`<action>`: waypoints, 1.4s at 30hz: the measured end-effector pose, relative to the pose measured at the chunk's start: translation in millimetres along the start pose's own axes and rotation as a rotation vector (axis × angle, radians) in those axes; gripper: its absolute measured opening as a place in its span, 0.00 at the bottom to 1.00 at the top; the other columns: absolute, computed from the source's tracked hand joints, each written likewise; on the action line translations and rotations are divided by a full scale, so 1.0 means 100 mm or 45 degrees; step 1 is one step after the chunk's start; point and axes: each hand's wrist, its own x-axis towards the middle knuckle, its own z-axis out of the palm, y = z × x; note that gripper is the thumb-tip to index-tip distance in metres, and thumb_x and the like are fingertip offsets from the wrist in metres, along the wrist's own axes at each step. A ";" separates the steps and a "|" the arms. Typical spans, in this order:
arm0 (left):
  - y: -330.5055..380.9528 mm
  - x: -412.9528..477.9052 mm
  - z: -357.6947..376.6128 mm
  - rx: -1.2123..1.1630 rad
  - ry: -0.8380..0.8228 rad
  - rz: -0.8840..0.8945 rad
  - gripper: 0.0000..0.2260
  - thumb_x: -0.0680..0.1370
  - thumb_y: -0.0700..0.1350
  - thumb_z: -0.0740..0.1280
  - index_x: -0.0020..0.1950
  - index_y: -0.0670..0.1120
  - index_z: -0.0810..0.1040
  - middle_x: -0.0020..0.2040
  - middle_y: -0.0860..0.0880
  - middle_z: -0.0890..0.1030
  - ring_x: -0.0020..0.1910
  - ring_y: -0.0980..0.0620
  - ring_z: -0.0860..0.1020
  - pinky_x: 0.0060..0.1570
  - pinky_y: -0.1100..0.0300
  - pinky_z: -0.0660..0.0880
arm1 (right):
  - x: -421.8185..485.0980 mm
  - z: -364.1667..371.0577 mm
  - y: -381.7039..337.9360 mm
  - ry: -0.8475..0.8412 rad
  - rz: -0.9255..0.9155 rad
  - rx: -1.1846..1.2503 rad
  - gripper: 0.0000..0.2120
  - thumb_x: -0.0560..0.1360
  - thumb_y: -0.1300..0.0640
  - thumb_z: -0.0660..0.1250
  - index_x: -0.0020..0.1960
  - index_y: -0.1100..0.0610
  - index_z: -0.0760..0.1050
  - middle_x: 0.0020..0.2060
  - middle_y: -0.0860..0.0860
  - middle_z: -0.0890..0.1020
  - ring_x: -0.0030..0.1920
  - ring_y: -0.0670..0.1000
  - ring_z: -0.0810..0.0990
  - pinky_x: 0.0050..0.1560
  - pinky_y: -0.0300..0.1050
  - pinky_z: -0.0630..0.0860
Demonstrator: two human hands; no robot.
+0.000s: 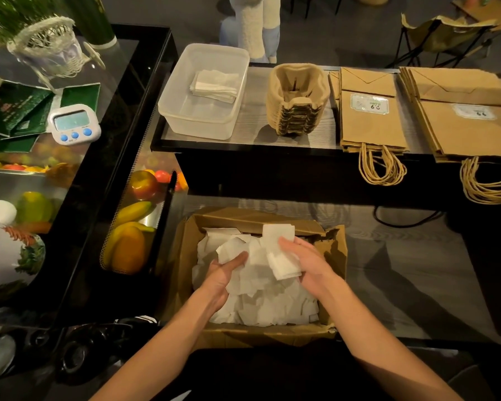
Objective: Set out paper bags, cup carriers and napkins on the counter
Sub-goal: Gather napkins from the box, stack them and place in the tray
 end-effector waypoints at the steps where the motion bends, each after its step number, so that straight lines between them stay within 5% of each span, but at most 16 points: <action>1: 0.00 -0.01 0.02 0.011 -0.010 0.019 0.42 0.59 0.48 0.85 0.70 0.48 0.74 0.59 0.43 0.85 0.58 0.39 0.83 0.60 0.36 0.79 | 0.03 0.06 0.06 0.022 0.002 -0.122 0.16 0.77 0.55 0.73 0.64 0.54 0.78 0.57 0.54 0.85 0.57 0.56 0.84 0.53 0.54 0.83; 4: 0.00 -0.03 0.06 0.077 -0.032 0.046 0.37 0.62 0.47 0.83 0.68 0.47 0.76 0.58 0.43 0.85 0.59 0.40 0.82 0.62 0.37 0.78 | 0.11 0.23 0.28 0.171 -0.058 -0.517 0.13 0.77 0.52 0.73 0.61 0.50 0.79 0.55 0.48 0.85 0.56 0.50 0.83 0.59 0.54 0.80; 8: 0.02 -0.04 0.00 -0.018 -0.152 -0.025 0.30 0.68 0.42 0.80 0.69 0.46 0.77 0.62 0.39 0.83 0.61 0.36 0.81 0.62 0.31 0.75 | 0.11 0.27 0.29 0.371 -0.330 -0.722 0.05 0.80 0.53 0.69 0.55 0.48 0.78 0.50 0.45 0.84 0.50 0.45 0.82 0.43 0.40 0.79; 10: 0.03 -0.03 -0.04 -0.050 -0.123 -0.043 0.31 0.67 0.41 0.79 0.69 0.46 0.76 0.62 0.39 0.83 0.61 0.35 0.81 0.62 0.31 0.75 | 0.13 0.23 0.26 0.391 -0.368 -0.747 0.06 0.80 0.54 0.69 0.57 0.48 0.77 0.52 0.45 0.83 0.52 0.46 0.81 0.45 0.41 0.80; 15: 0.02 -0.06 -0.04 -0.051 -0.133 -0.052 0.29 0.67 0.41 0.80 0.68 0.46 0.77 0.60 0.39 0.84 0.60 0.35 0.82 0.61 0.31 0.75 | 0.15 0.24 0.22 0.344 -0.173 -0.318 0.21 0.76 0.57 0.75 0.67 0.50 0.75 0.59 0.48 0.82 0.59 0.50 0.79 0.61 0.52 0.79; 18: 0.03 -0.09 -0.03 -0.025 -0.103 -0.028 0.29 0.67 0.41 0.80 0.67 0.46 0.78 0.59 0.40 0.85 0.59 0.36 0.82 0.62 0.32 0.76 | 0.11 0.22 0.25 0.215 0.031 -0.142 0.15 0.76 0.57 0.75 0.61 0.54 0.79 0.50 0.51 0.87 0.54 0.53 0.83 0.58 0.55 0.81; 22: 0.04 -0.09 -0.04 -0.027 -0.024 -0.013 0.25 0.71 0.39 0.79 0.66 0.46 0.78 0.57 0.41 0.85 0.58 0.38 0.83 0.62 0.34 0.77 | 0.11 0.10 0.19 0.230 -0.030 -0.009 0.16 0.78 0.57 0.72 0.65 0.53 0.76 0.57 0.54 0.84 0.59 0.56 0.82 0.59 0.58 0.80; 25: 0.03 -0.10 -0.04 -0.033 0.047 -0.002 0.34 0.64 0.43 0.84 0.68 0.47 0.76 0.58 0.42 0.85 0.58 0.39 0.83 0.62 0.35 0.78 | 0.07 -0.05 0.00 0.071 -0.032 0.163 0.21 0.76 0.56 0.72 0.67 0.54 0.75 0.60 0.56 0.83 0.60 0.58 0.82 0.49 0.52 0.82; 28: -0.02 -0.03 -0.03 -0.042 0.092 0.009 0.43 0.54 0.46 0.88 0.67 0.47 0.76 0.59 0.42 0.85 0.59 0.38 0.82 0.60 0.35 0.78 | 0.01 0.02 -0.01 -0.102 0.009 -0.160 0.20 0.75 0.56 0.74 0.66 0.54 0.77 0.58 0.54 0.85 0.57 0.55 0.85 0.49 0.49 0.83; 31: -0.01 -0.06 0.05 -0.055 0.087 0.055 0.27 0.67 0.35 0.81 0.64 0.44 0.80 0.58 0.41 0.85 0.58 0.38 0.82 0.60 0.34 0.78 | 0.03 0.27 0.22 0.028 -0.017 -0.636 0.12 0.77 0.53 0.73 0.60 0.48 0.77 0.56 0.48 0.84 0.56 0.50 0.82 0.56 0.49 0.80; 34: 0.00 -0.08 0.08 -0.104 0.096 0.041 0.18 0.72 0.32 0.76 0.60 0.44 0.82 0.53 0.41 0.86 0.54 0.39 0.83 0.58 0.37 0.80 | 0.13 0.37 0.43 0.159 -0.138 -0.692 0.08 0.79 0.53 0.71 0.58 0.46 0.78 0.53 0.44 0.84 0.57 0.47 0.80 0.53 0.42 0.77; 38: -0.02 -0.09 0.06 -0.101 0.091 0.055 0.19 0.71 0.34 0.78 0.61 0.45 0.82 0.56 0.42 0.86 0.57 0.41 0.83 0.62 0.38 0.78 | 0.13 0.37 0.44 0.254 -0.299 -0.841 0.14 0.78 0.52 0.73 0.62 0.52 0.78 0.55 0.46 0.84 0.58 0.49 0.82 0.53 0.43 0.81; 42: -0.07 -0.06 0.04 -0.113 0.101 0.023 0.17 0.73 0.37 0.77 0.62 0.44 0.82 0.56 0.41 0.86 0.59 0.38 0.82 0.63 0.36 0.77 | 0.10 0.42 0.45 0.203 -0.232 -0.810 0.18 0.79 0.52 0.71 0.66 0.53 0.72 0.61 0.43 0.78 0.62 0.48 0.77 0.52 0.38 0.75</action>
